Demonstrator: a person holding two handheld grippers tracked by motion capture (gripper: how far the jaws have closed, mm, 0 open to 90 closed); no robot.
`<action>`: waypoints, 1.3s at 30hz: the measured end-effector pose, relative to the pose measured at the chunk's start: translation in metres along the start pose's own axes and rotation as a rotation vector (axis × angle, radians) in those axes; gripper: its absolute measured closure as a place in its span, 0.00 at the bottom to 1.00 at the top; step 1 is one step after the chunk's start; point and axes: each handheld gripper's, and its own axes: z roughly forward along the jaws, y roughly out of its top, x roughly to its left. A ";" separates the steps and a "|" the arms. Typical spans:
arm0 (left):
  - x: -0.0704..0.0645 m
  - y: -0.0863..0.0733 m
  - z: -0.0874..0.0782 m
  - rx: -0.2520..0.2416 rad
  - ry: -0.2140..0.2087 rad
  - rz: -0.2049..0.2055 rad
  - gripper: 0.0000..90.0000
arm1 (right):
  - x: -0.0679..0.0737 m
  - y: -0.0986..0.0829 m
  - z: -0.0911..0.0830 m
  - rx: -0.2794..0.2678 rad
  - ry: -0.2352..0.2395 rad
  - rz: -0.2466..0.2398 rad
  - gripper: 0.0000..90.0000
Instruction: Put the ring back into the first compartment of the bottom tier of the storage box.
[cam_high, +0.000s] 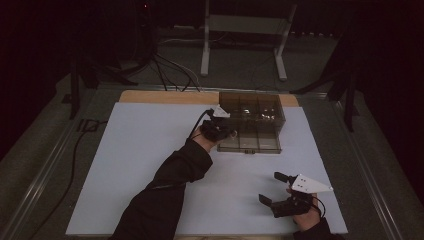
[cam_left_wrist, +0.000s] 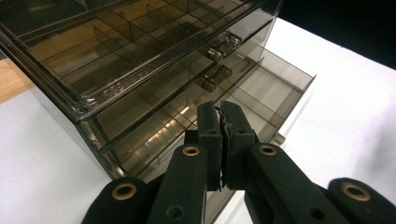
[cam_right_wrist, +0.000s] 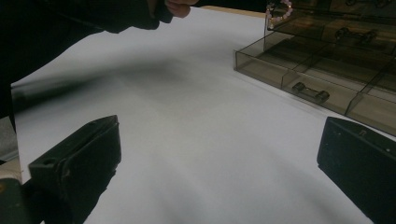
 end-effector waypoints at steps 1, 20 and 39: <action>0.000 0.000 0.001 0.003 0.001 0.000 0.99 | 0.000 0.000 0.000 -0.001 0.001 0.000 0.00; -0.003 0.001 0.005 -0.003 0.042 -0.014 0.63 | 0.000 0.000 0.000 0.003 -0.003 0.002 0.00; -0.005 -0.001 -0.023 -0.001 -0.054 -0.025 0.19 | -0.003 -0.002 0.001 0.007 -0.001 0.011 0.00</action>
